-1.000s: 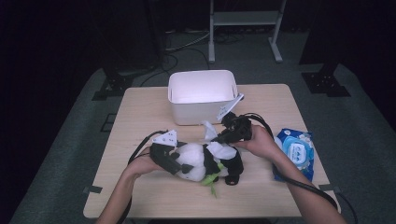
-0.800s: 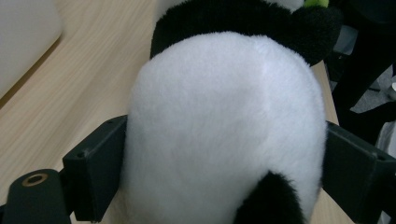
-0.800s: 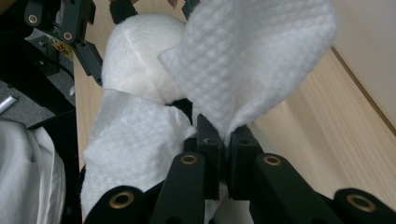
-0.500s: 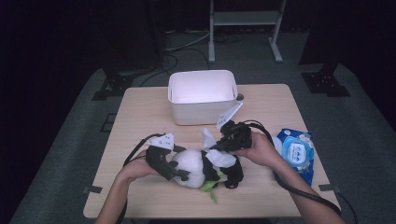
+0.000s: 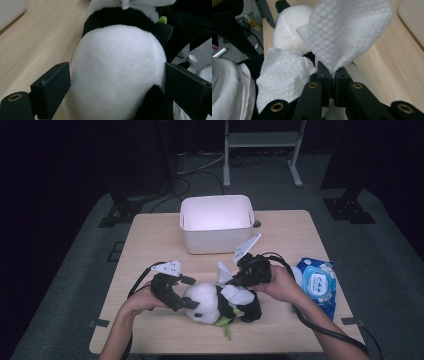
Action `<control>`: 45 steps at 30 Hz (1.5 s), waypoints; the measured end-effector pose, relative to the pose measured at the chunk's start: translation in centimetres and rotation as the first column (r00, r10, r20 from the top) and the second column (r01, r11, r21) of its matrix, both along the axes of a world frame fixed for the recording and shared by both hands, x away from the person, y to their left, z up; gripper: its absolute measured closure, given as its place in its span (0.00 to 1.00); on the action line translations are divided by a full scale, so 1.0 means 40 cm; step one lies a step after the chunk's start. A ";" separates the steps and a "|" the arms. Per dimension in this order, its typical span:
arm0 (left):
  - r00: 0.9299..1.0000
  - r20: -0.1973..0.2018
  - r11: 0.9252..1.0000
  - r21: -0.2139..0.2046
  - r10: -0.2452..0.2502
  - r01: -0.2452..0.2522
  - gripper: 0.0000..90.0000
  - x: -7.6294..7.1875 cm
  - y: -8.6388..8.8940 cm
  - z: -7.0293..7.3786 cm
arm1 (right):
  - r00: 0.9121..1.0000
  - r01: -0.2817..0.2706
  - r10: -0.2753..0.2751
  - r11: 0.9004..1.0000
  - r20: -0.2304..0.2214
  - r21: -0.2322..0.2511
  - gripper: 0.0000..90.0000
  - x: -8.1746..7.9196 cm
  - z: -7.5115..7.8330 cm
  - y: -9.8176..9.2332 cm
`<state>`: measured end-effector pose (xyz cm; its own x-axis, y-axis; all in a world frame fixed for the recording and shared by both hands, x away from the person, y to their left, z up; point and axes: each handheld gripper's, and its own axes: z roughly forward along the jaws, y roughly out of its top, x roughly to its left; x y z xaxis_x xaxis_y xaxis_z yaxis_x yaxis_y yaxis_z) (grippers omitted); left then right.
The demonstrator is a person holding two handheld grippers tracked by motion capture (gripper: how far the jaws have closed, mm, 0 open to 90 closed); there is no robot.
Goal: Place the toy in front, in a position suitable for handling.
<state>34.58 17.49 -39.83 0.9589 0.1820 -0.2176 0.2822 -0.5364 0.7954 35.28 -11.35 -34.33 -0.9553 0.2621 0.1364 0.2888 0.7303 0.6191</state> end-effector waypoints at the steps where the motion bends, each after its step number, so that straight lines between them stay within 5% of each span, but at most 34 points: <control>1: 1.000 -0.009 1.000 0.002 0.007 -0.007 0.08 0.000 0.002 0.000 | 1.000 -0.003 0.003 1.000 -0.001 0.001 0.95 -0.002 0.000 0.000; 8: 0.996 -0.087 1.000 0.021 -0.013 0.015 0.03 0.005 -0.004 -0.021 | 0.999 -0.045 0.045 0.999 -0.018 0.005 0.95 -0.026 -0.003 0.004; 21: 0.988 -0.140 0.996 0.047 -0.067 0.074 0.05 0.005 -0.030 -0.037 | 0.994 -0.091 0.092 0.996 -0.057 0.009 0.94 -0.044 -0.014 0.016; 28: 0.990 -0.099 0.994 0.028 -0.099 0.102 0.16 -0.005 -0.017 -0.041 | 0.993 -0.098 0.101 0.994 -0.065 0.056 0.94 -0.034 0.015 0.016; 31: 0.991 -0.071 0.994 0.022 -0.110 0.111 0.16 -0.009 -0.018 -0.042 | 0.997 -0.076 0.077 0.996 -0.025 0.040 0.94 -0.021 0.036 0.015; 39: 0.997 0.004 0.997 0.023 -0.077 0.077 0.18 -0.008 -0.040 -0.039 | 0.999 -0.034 0.035 0.999 -0.034 0.011 0.94 0.005 0.027 -0.008; 45: 0.995 0.082 0.997 0.058 -0.059 0.054 0.19 -0.011 -0.080 -0.040 | 1.000 -0.007 0.006 1.000 -0.026 -0.007 0.94 0.006 0.028 -0.033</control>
<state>34.14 14.29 -41.43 0.9824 0.1366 -0.1273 0.1840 -0.5938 0.7833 35.50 -12.68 -33.20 -0.9532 0.2570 0.1595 0.3001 0.7368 0.6059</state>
